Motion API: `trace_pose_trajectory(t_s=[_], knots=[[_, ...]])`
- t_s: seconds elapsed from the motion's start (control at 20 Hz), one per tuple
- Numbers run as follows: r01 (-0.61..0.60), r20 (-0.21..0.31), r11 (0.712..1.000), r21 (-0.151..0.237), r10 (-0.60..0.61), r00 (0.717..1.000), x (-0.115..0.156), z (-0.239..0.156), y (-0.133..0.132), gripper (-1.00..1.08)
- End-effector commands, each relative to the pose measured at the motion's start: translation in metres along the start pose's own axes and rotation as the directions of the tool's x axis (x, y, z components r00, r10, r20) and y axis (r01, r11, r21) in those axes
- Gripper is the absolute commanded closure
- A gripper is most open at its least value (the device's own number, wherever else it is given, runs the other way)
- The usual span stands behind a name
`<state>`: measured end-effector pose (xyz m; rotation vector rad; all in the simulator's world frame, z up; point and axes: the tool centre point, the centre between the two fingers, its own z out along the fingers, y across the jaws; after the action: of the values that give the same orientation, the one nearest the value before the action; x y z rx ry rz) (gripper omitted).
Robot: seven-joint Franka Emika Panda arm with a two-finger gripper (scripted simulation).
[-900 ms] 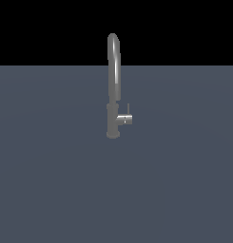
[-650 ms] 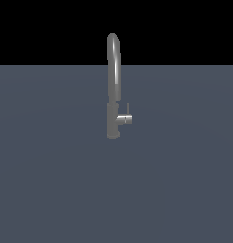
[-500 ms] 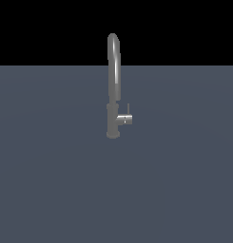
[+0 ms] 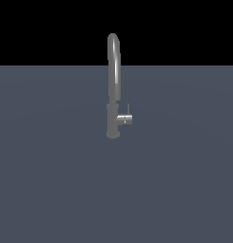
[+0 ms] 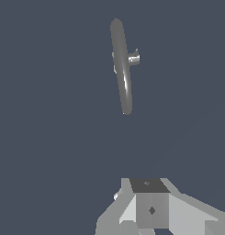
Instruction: Turn on the faucet by rotating a designated handle.
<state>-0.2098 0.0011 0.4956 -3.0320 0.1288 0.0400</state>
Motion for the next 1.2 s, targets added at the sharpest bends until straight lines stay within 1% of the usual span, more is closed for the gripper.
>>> trace_pose_trajectory(t_s=[0.0,0.3,0.6,0.85,1.15], knots=[[-0.027,0.027,0.999,0.022,0.026,0.999,0.012,0.002,-0.001,1.08],[-0.108,0.11,0.991,0.085,0.098,0.989,0.046,0.01,-0.001,1.08],[-0.196,0.2,0.97,0.143,0.166,0.966,0.081,0.021,0.001,1.08],[-0.273,0.278,0.944,0.185,0.216,0.936,0.109,0.033,0.005,1.08],[-0.368,0.375,0.902,0.228,0.268,0.888,0.143,0.05,0.01,1.08]])
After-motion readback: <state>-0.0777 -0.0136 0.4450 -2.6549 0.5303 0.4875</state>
